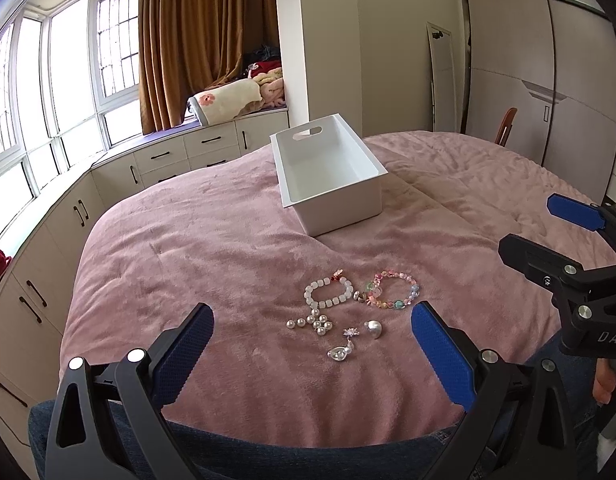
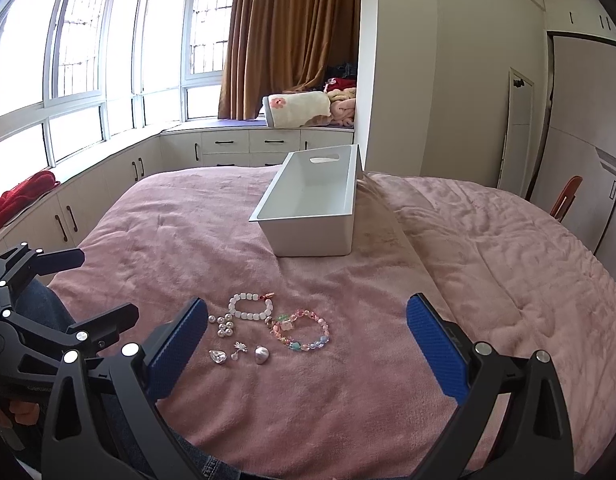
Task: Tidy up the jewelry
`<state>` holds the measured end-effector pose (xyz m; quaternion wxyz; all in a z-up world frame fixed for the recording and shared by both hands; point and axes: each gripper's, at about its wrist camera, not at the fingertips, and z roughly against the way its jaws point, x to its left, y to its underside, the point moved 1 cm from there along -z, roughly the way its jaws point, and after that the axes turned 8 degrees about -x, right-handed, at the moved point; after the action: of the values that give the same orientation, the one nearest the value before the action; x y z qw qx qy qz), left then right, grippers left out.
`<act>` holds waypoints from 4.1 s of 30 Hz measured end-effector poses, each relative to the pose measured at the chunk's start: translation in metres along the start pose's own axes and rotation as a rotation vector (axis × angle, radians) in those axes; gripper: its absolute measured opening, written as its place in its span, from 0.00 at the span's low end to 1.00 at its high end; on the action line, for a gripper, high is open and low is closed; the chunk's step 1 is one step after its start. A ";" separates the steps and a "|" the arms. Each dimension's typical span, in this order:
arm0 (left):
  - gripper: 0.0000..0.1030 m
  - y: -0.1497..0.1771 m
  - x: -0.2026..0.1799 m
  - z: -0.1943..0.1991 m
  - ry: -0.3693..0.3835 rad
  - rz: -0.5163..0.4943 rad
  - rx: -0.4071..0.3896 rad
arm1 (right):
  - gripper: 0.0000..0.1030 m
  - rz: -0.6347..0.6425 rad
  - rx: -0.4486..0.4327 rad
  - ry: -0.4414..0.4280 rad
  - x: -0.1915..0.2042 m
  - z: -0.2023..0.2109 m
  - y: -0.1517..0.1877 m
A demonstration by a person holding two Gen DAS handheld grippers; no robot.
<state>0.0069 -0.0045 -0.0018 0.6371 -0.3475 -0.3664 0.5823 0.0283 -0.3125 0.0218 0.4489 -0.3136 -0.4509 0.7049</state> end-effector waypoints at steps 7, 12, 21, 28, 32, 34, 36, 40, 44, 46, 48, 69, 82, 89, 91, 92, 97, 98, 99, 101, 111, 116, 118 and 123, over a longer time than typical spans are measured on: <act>0.97 -0.001 0.001 0.002 0.000 0.017 -0.008 | 0.96 0.004 0.002 -0.008 -0.001 -0.001 0.000; 0.97 -0.002 0.001 0.002 0.000 0.017 -0.010 | 0.96 0.004 -0.004 -0.008 0.001 0.000 0.000; 0.97 -0.002 -0.003 0.005 -0.018 -0.017 -0.038 | 0.96 0.001 -0.010 -0.010 0.003 0.001 -0.001; 0.97 0.001 -0.007 0.004 0.016 -0.008 -0.024 | 0.96 -0.002 -0.013 -0.009 0.002 0.001 -0.001; 0.97 0.001 -0.007 0.005 0.020 -0.003 -0.024 | 0.96 -0.003 -0.014 -0.008 0.002 0.002 0.000; 0.97 0.001 -0.007 0.004 0.018 -0.002 -0.022 | 0.96 -0.001 -0.015 -0.006 0.002 0.002 0.000; 0.97 0.002 -0.007 0.003 0.021 0.000 -0.018 | 0.96 -0.001 -0.017 -0.003 0.001 0.002 0.000; 0.97 0.004 -0.007 0.004 0.018 0.000 -0.014 | 0.96 -0.002 -0.016 -0.004 0.001 0.002 0.000; 0.97 0.004 -0.008 0.004 0.018 0.000 -0.014 | 0.96 0.001 -0.015 -0.005 0.001 0.002 -0.001; 0.97 0.004 -0.008 0.004 0.018 0.000 -0.014 | 0.96 0.001 -0.015 -0.007 0.001 0.002 -0.001; 0.97 0.004 -0.008 0.004 0.017 0.002 -0.013 | 0.96 0.001 -0.015 -0.006 0.001 0.003 -0.001; 0.97 0.005 -0.006 -0.005 0.018 0.013 0.012 | 0.96 0.011 0.000 0.014 0.001 -0.002 0.000; 0.97 -0.023 0.014 -0.064 -0.001 0.029 0.120 | 0.96 -0.002 0.097 0.085 -0.021 -0.043 -0.015; 0.97 -0.041 0.024 -0.106 0.066 0.021 0.194 | 0.96 0.027 0.203 0.029 -0.034 -0.084 -0.028; 0.97 -0.044 0.028 -0.122 0.064 0.015 0.218 | 0.96 0.029 0.245 -0.010 -0.036 -0.099 -0.030; 0.97 -0.045 0.032 -0.130 0.074 0.023 0.232 | 0.96 0.028 0.267 -0.026 -0.037 -0.107 -0.030; 0.97 -0.043 0.045 -0.167 0.117 0.072 0.314 | 0.96 0.085 0.304 -0.145 -0.030 -0.136 -0.027; 0.97 -0.041 0.045 -0.173 0.133 0.073 0.329 | 0.96 0.102 0.305 -0.185 -0.027 -0.140 -0.026; 0.97 -0.038 0.045 -0.181 0.151 0.068 0.352 | 0.95 0.127 0.307 -0.227 -0.023 -0.144 -0.023; 0.97 -0.032 0.043 -0.194 0.185 0.037 0.398 | 0.95 0.184 0.306 -0.309 -0.013 -0.150 -0.016; 0.97 -0.004 0.048 -0.240 0.248 -0.064 0.419 | 0.65 0.353 0.393 -0.505 0.018 -0.170 0.042; 0.97 0.009 0.047 -0.260 0.291 -0.049 0.469 | 0.51 0.367 0.445 -0.598 0.029 -0.176 0.059; 0.97 0.013 0.045 -0.263 0.283 -0.073 0.466 | 0.48 0.392 0.461 -0.622 0.034 -0.176 0.067; 0.89 0.022 0.042 -0.273 0.288 -0.075 0.474 | 0.40 0.432 0.508 -0.663 0.044 -0.180 0.085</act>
<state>0.2362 0.0351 -0.1515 0.7674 -0.2542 -0.1384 0.5721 0.1328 -0.2245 -0.1293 0.1864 -0.0384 -0.3074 0.9324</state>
